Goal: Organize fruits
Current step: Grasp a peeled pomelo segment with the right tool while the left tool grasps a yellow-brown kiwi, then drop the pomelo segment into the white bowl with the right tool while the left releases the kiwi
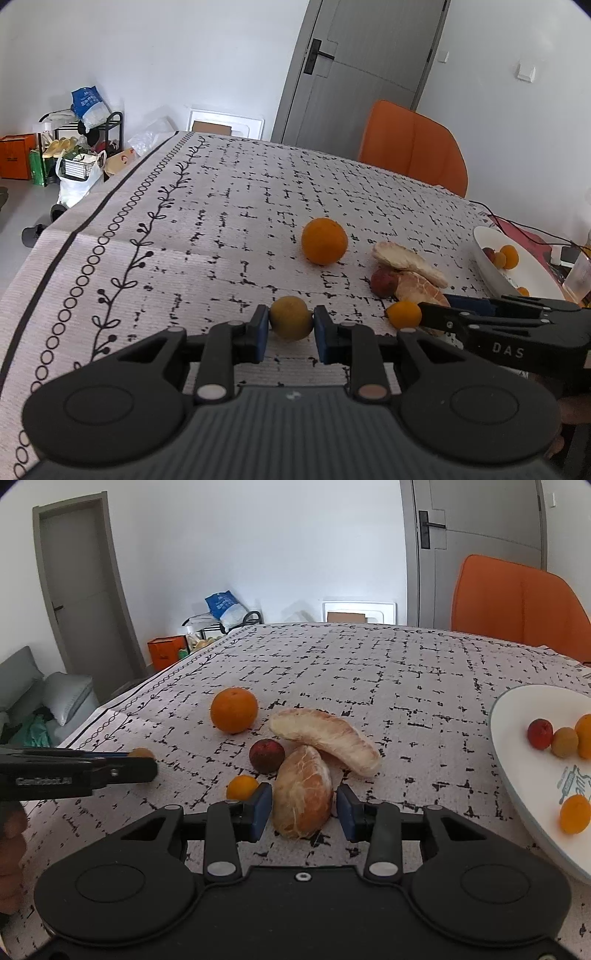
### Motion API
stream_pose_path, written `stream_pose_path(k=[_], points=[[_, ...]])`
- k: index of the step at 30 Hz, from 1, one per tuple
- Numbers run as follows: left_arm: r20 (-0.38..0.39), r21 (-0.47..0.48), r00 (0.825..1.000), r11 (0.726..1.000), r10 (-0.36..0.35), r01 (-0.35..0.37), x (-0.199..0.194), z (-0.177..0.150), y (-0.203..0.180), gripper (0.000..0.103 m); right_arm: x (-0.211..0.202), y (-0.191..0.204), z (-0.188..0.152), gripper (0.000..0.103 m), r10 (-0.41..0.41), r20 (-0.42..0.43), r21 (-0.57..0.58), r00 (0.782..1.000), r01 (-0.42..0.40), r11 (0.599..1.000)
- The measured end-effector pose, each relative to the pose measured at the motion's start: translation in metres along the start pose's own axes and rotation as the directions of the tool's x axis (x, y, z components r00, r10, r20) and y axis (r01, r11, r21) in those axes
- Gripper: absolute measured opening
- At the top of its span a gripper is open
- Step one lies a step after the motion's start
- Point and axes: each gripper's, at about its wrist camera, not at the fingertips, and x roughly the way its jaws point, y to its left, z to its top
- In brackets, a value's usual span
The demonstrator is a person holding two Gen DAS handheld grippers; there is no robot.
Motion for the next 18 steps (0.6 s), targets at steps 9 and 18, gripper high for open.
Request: stream_pose_path(k=[9, 18], points=[[0.009, -0.012, 1.000, 1.000, -0.001, 0.001, -0.007, 0.004, 0.005, 0.024, 0.007, 0.009, 0.001, 0.034, -0.040, 0.004, -0.054, 0.999, 0.040, 0.998], [0.018, 0.027, 1.000, 1.000, -0.004, 0.004, -0.013, 0.008, -0.010, 0.025, -0.015, -0.003, -0.004, 0.031, -0.018, 0.035, 0.017, 0.999, 0.017, 1.000]])
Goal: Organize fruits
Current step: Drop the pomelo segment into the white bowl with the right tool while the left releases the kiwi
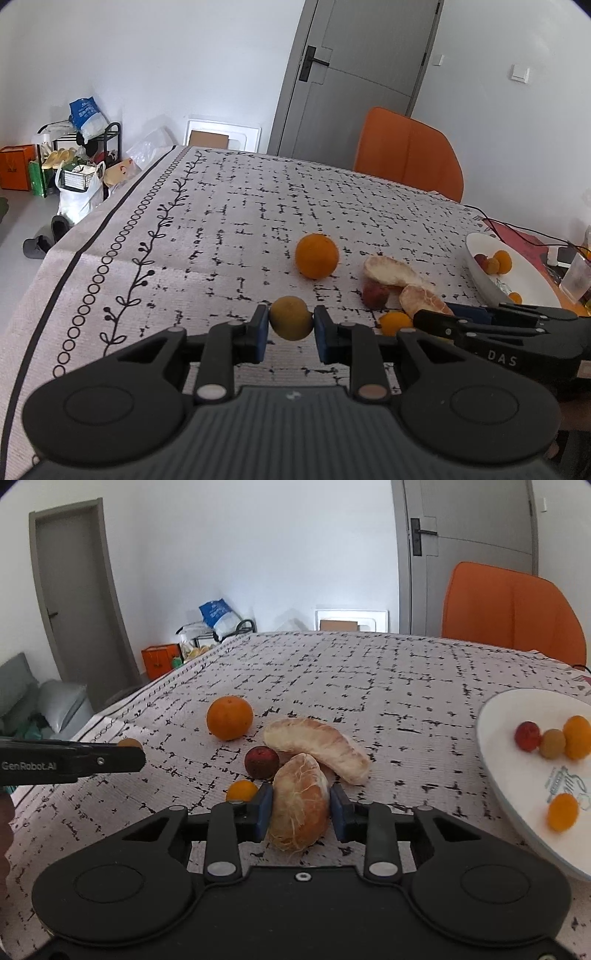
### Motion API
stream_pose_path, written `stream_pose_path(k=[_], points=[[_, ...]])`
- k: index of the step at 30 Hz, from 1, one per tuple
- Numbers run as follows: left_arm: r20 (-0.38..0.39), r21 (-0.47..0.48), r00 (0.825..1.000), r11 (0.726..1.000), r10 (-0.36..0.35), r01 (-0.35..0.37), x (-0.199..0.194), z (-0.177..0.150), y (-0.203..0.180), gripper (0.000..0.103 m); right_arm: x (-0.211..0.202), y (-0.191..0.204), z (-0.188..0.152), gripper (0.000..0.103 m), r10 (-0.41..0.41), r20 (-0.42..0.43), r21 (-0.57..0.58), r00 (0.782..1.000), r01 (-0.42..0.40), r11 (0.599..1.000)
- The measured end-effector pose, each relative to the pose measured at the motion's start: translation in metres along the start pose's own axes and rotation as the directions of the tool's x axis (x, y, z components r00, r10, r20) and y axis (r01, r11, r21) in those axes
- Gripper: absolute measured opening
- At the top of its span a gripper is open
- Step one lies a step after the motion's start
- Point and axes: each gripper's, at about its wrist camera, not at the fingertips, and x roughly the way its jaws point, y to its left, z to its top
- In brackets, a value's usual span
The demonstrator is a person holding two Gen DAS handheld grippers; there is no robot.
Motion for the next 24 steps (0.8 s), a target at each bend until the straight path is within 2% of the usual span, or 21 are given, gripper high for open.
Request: stream_pose_path(k=[10, 24], points=[[0.011, 0.044, 1.000, 0.999, -0.027, 0.027, -0.002, 0.002, -0.027, 0.024, -0.035, -0.014, -0.001, 0.031, -0.010, 0.070, 0.045, 0.997, 0.007, 0.999], [0.036, 0.115, 0.996, 0.991, -0.080, 0.076, 0.002, 0.015, -0.072, 0.025, -0.069, -0.043, -0.004, 0.031, -0.065, 0.138, 0.096, 0.988, 0.052, 0.994]])
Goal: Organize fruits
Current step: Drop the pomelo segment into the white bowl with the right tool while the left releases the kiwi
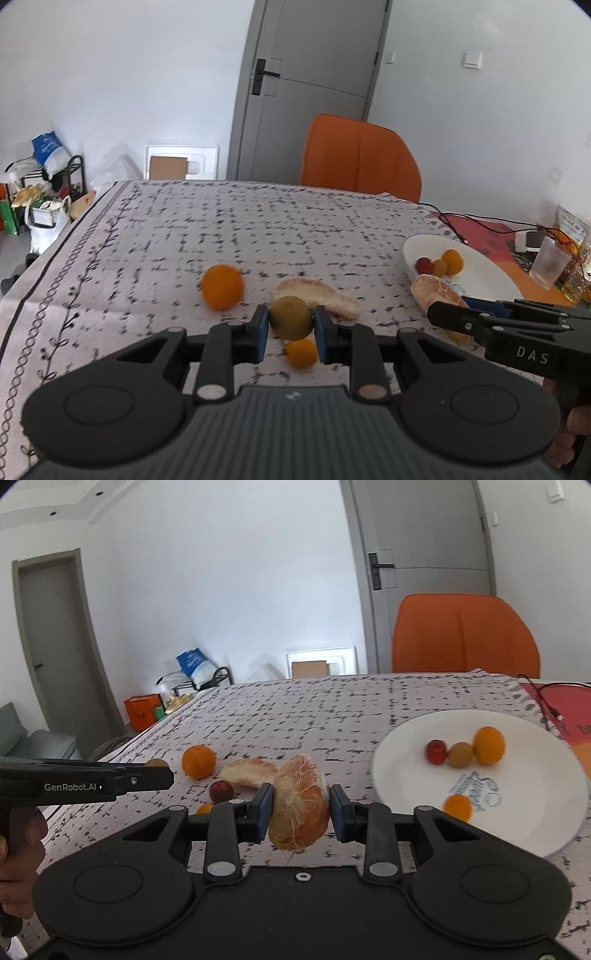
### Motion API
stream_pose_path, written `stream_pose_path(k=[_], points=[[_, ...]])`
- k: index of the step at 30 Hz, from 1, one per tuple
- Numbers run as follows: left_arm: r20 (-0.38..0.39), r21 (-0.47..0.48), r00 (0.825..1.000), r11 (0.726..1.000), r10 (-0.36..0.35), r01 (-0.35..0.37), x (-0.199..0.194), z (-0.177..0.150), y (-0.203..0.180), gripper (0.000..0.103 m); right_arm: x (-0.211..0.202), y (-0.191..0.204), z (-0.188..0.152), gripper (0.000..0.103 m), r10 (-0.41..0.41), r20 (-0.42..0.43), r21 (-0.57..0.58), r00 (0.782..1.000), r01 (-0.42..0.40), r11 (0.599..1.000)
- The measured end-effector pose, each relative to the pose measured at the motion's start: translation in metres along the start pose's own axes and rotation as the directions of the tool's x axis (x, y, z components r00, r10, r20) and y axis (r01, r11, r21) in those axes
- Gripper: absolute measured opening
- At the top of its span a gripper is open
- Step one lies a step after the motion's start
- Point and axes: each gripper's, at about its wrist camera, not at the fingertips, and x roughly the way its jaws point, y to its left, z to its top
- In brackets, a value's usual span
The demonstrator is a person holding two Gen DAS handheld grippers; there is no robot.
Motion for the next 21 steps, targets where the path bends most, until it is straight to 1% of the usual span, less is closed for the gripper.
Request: stream_pose_path(k=[9, 13, 21], points=[[0.004, 0.041, 0.999, 0.998, -0.036, 0.036, 0.012, 0.008, -0.027, 0.024, -0.016, -0.031, 0.001, 0.031, -0.072, 0.026, 0.043, 0.997, 0.071, 0.997], [-0.001, 0.062, 0.999, 0.997, -0.050, 0.050, 0.019, 0.011, -0.037, 0.024, -0.021, -0.045, 0.000, 0.031, -0.084, 0.031, 0.072, 0.996, 0.082, 0.994], [-0.005, 0.089, 0.997, 0.993, -0.080, 0.080, 0.033, 0.016, -0.059, 0.025, -0.031, -0.069, -0.005, 0.031, -0.153, 0.039, 0.096, 0.988, 0.148, 0.984]])
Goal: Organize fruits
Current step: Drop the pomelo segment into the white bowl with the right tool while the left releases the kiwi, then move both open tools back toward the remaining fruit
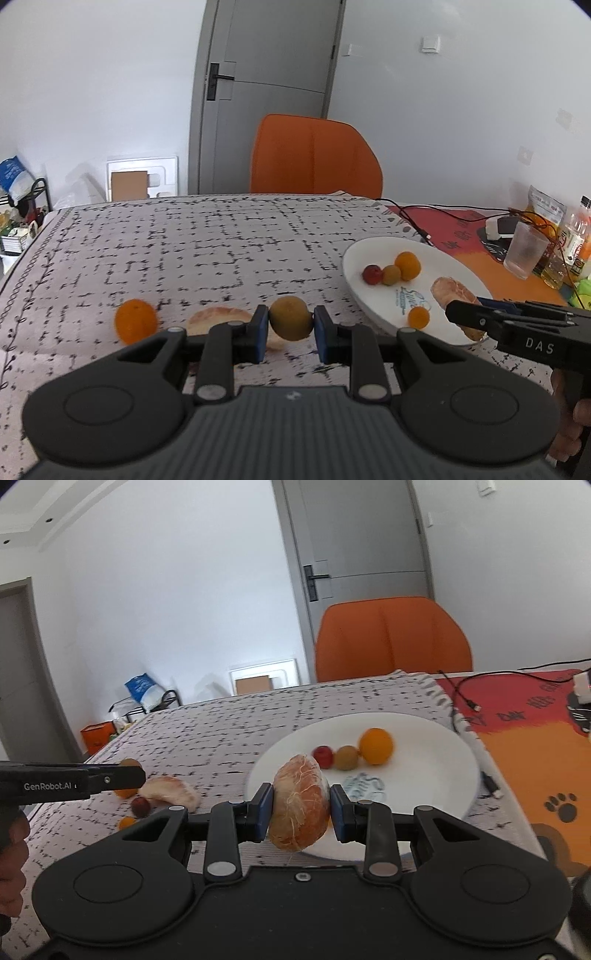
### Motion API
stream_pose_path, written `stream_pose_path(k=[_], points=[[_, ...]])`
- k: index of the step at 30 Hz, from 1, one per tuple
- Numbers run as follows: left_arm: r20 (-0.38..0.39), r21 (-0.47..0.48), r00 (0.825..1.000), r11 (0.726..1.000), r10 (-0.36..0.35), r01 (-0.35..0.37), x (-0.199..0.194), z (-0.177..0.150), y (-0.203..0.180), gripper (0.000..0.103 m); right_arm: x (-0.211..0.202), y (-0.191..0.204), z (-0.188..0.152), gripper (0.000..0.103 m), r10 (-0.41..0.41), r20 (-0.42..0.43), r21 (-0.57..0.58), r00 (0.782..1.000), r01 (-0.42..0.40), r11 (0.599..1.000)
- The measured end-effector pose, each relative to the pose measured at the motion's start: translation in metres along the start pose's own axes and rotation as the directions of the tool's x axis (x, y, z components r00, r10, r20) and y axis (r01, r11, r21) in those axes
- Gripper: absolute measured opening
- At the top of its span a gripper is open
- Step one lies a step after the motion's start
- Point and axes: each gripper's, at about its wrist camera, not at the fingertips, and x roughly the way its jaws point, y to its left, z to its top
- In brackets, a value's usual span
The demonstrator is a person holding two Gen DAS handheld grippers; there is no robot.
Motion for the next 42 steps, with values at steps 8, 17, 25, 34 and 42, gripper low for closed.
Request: stream_pose_path(k=[8, 17, 25, 34, 42], points=[[-0.003, 0.034, 0.999, 0.998, -0.047, 0.047, 0.017, 0.007, -0.027, 0.025, -0.003, -0.027, 0.001, 0.031, -0.060, 0.008, 0.036, 0.998, 0.060, 0.998], [-0.020, 0.062, 0.997, 0.995, -0.074, 0.075, 0.036, 0.011, -0.047, 0.025, -0.001, -0.051, 0.009, 0.034, -0.112, 0.029, 0.048, 0.993, 0.110, 0.993], [-0.027, 0.080, 0.995, 0.992, -0.094, 0.096, 0.048, 0.015, -0.062, 0.025, -0.009, -0.058, 0.004, 0.037, -0.099, 0.028, 0.079, 0.995, 0.097, 0.992], [-0.025, 0.104, 0.995, 0.990, -0.093, 0.095, 0.057, 0.020, -0.076, 0.030, -0.016, -0.055, -0.004, 0.042, -0.088, 0.009, 0.084, 0.996, 0.087, 0.993], [-0.023, 0.090, 0.999, 0.995, -0.049, 0.051, 0.047, 0.016, -0.064, 0.058, -0.014, -0.049, -0.007, 0.049, -0.078, 0.006, 0.085, 0.997, 0.078, 0.993]])
